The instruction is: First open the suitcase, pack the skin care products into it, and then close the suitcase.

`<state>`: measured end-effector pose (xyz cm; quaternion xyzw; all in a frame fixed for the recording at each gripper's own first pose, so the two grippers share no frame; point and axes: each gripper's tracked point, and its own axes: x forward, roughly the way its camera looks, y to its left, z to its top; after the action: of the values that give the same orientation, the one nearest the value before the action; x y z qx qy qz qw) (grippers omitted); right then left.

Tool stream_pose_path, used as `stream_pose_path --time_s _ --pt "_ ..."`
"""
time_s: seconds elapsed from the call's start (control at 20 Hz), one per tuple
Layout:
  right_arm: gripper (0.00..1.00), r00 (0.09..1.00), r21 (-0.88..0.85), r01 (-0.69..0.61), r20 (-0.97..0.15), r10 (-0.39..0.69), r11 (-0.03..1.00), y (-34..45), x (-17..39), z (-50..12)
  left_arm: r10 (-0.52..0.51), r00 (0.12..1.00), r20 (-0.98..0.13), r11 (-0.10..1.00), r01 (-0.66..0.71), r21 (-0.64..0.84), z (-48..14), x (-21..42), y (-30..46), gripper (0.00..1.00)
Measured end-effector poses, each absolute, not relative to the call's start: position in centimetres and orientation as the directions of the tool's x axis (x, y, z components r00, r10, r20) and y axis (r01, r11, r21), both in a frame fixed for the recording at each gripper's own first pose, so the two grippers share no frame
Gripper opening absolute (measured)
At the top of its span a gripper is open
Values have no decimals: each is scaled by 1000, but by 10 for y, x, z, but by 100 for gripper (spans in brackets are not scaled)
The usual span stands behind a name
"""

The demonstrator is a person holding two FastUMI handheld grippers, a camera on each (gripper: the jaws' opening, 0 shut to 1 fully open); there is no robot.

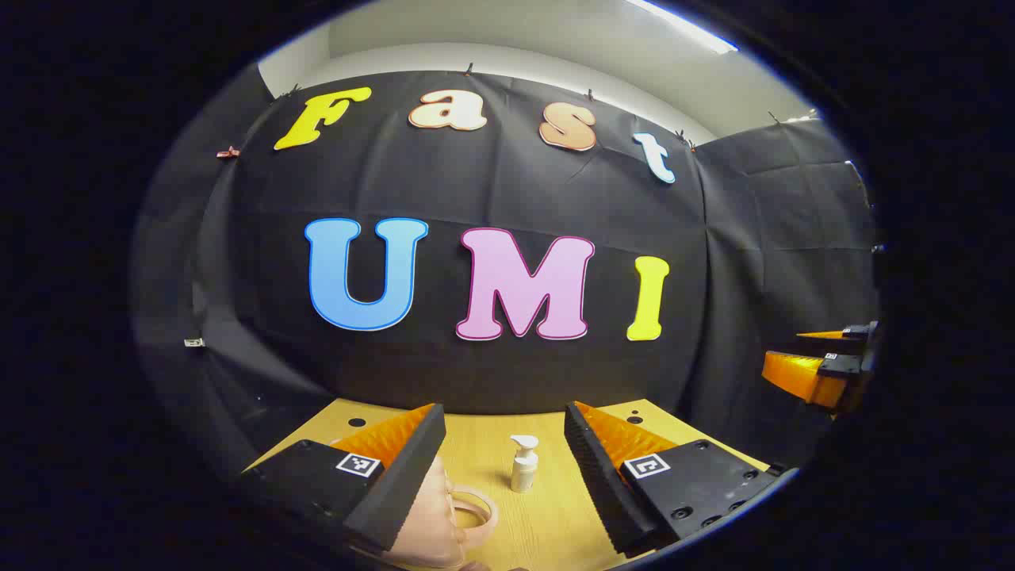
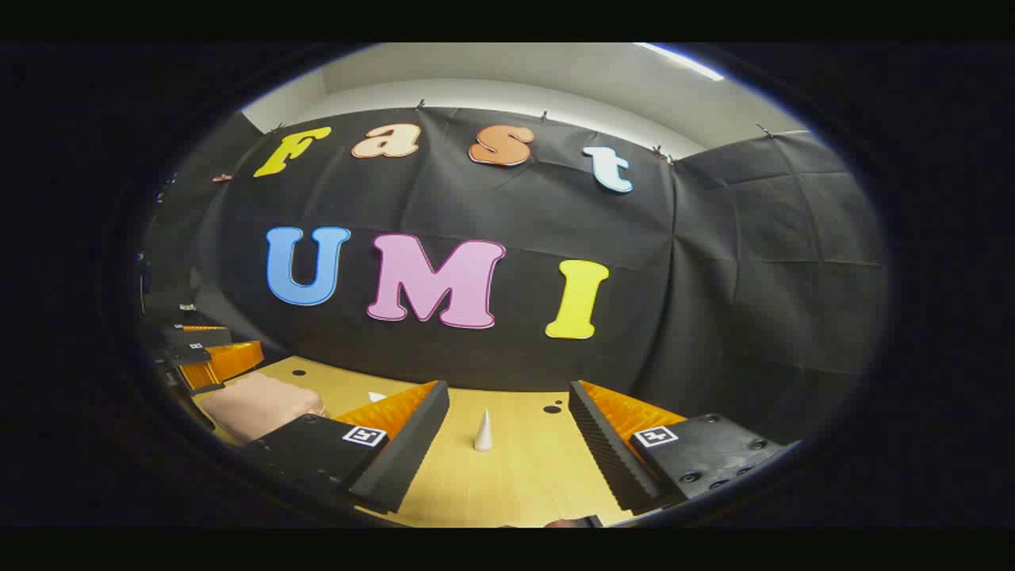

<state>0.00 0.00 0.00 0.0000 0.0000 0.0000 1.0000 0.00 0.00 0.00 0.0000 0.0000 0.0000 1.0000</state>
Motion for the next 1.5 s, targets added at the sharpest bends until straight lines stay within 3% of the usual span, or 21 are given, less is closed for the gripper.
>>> stream_pose_path --time_s 0.25,0.9,1.25,1.5 --pt "94 1000 -4 17 -8 -17 1000 -2 -8 -3 -70 997 -25 996 69 -49 -20 -1 -12 95" --pt "94 1000 -57 -15 -2 15 998 22 -12 -3 -84 992 -96 996 85 5 -51 -8 -4 96" --pt "97 1000 -33 -16 -15 16 999 21 -7 -8 -100 960 -261 995 101 -8 -123 19 -13 96" --pt "97 998 -20 -66 -8 66 998 22 8 -11 -15 905 -425 999 35 39 -192 52 1 96"
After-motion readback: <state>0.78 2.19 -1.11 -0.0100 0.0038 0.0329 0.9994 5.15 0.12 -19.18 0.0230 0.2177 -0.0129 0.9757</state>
